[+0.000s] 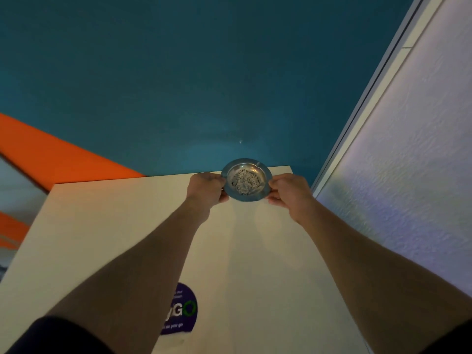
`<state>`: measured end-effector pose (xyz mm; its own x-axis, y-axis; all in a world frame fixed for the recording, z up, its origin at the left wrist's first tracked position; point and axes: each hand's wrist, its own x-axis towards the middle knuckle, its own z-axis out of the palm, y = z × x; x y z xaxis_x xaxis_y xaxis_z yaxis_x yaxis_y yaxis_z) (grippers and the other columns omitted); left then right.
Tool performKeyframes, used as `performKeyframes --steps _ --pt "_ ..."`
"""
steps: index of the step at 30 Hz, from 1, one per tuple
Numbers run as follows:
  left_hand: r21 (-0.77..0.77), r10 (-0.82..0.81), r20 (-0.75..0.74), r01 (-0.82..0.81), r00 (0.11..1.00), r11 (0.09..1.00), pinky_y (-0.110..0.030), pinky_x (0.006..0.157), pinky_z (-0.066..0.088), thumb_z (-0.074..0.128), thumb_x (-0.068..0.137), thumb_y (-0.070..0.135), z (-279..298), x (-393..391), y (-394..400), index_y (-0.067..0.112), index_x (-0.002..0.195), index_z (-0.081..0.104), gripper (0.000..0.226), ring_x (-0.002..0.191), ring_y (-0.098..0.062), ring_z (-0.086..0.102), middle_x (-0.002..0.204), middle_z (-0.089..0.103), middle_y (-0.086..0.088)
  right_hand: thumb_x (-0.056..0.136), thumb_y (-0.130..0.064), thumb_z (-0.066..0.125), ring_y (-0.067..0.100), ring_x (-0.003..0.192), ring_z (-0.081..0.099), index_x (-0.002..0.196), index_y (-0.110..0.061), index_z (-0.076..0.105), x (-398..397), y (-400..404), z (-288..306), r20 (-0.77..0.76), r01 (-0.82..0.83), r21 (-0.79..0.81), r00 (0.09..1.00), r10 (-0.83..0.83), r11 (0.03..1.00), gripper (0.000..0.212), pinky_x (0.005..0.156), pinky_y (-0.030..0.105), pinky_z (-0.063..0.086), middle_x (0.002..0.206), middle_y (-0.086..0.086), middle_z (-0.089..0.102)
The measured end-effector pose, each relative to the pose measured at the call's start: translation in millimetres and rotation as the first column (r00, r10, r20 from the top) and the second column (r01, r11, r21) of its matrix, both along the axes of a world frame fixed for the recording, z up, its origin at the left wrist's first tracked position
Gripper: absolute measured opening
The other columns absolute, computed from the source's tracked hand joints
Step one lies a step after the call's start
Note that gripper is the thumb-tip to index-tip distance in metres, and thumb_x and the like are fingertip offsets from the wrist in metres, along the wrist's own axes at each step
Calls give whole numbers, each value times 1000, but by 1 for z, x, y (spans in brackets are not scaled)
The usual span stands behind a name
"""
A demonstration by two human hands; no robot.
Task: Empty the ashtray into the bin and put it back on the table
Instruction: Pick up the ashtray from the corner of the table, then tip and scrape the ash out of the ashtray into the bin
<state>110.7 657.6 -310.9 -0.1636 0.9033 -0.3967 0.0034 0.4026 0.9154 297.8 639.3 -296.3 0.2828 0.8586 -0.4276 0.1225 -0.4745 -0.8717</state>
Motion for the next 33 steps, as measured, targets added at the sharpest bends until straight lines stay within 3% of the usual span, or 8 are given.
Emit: performKeyframes --steps 7,22,33 --pt "12 68 29 -68 997 998 -24 47 51 60 90 3 28 -53 -40 9 82 67 12 70 -19 64 80 69 -9 91 -4 61 28 87 74 67 -15 62 -54 -32 31 21 -61 3 998 61 998 26 85 43 60 91 17 74" --pt "14 201 20 -201 979 979 -28 54 52 56 91 2 49 -180 -124 2 93 67 11 70 -22 62 84 68 -13 93 -7 58 21 73 75 77 -20 63 -179 -88 46 -1 -173 14 985 173 985 20 68 33 61 86 12 75" --pt "29 361 25 -361 932 932 -25 48 52 58 91 3 51 -299 -182 6 83 65 12 60 -19 63 73 67 -9 93 -9 59 15 66 74 96 -14 64 -302 -116 49 -7 -328 1 945 328 945 8 60 28 59 84 9 74"
